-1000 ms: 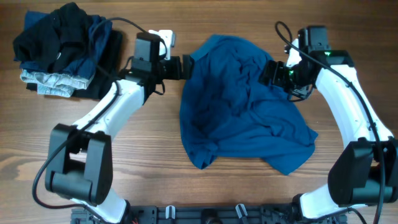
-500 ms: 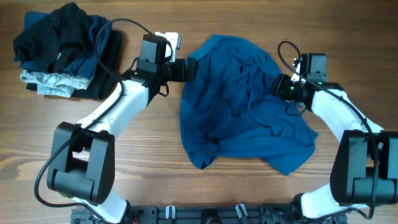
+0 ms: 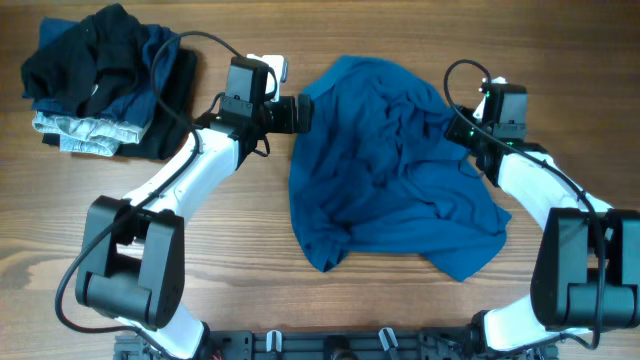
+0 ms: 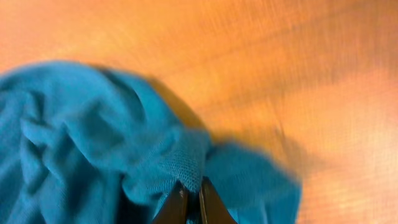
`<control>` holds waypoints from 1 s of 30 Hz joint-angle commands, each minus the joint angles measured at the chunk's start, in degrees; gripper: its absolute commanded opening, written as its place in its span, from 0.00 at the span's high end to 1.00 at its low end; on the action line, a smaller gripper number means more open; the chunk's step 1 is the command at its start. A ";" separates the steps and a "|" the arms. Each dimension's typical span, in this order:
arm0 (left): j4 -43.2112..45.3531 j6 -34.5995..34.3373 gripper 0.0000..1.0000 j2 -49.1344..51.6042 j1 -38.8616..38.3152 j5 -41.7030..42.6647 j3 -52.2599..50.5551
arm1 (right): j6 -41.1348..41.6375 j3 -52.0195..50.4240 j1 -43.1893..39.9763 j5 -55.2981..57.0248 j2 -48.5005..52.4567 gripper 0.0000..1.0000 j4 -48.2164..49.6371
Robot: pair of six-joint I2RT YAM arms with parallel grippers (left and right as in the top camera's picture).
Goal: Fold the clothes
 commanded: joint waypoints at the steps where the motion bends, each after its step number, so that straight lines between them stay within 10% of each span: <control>1: -0.02 1.29 0.00 0.00 0.09 -1.27 0.72 | -12.85 6.56 -0.63 1.01 -0.17 0.96 6.56; 15: 2.99 1.09 0.00 0.00 0.09 -1.22 0.72 | -11.34 22.40 -8.00 -1.09 10.38 0.96 25.81; 17: 2.93 1.09 0.00 0.00 0.09 -1.22 0.72 | -10.58 26.71 -8.17 -2.01 14.75 0.76 20.46; 19: 2.49 1.09 0.00 0.00 0.09 -1.22 0.72 | -10.14 29.97 -8.24 -2.03 16.39 0.01 13.66; 30: 8.17 3.52 0.00 0.42 0.02 0.15 2.12 | -10.08 41.05 -8.22 -16.68 4.74 0.00 -37.35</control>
